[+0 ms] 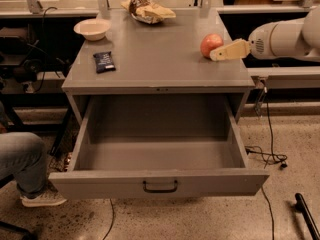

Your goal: Place apple into top drawer

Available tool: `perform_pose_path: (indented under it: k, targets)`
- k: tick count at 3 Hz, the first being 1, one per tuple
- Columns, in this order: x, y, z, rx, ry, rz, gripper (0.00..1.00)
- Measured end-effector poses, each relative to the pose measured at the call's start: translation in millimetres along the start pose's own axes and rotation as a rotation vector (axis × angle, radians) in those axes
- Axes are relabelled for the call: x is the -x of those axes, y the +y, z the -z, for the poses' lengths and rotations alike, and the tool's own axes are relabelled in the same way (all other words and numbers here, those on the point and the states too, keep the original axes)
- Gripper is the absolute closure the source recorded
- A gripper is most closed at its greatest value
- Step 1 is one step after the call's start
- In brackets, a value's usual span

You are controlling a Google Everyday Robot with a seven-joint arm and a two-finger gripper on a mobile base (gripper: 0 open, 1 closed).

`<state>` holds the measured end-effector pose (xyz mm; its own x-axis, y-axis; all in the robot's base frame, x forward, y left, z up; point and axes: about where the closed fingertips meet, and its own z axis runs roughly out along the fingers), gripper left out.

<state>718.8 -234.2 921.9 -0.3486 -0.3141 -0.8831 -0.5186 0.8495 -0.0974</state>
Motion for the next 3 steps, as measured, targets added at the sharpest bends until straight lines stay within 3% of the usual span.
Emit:
perform_pose_path:
  k: [1, 2, 3]
  targets:
    - [-1.8, -11.4, -51.5, -0.047, -0.032, -0.089, 0.0]
    - [-1.5, -18.2, -91.6, -0.094, -0.041, -0.127, 0.0]
    - [2.0, -22.2, -111.6, -0.114, -0.053, -0.14, 0.0]
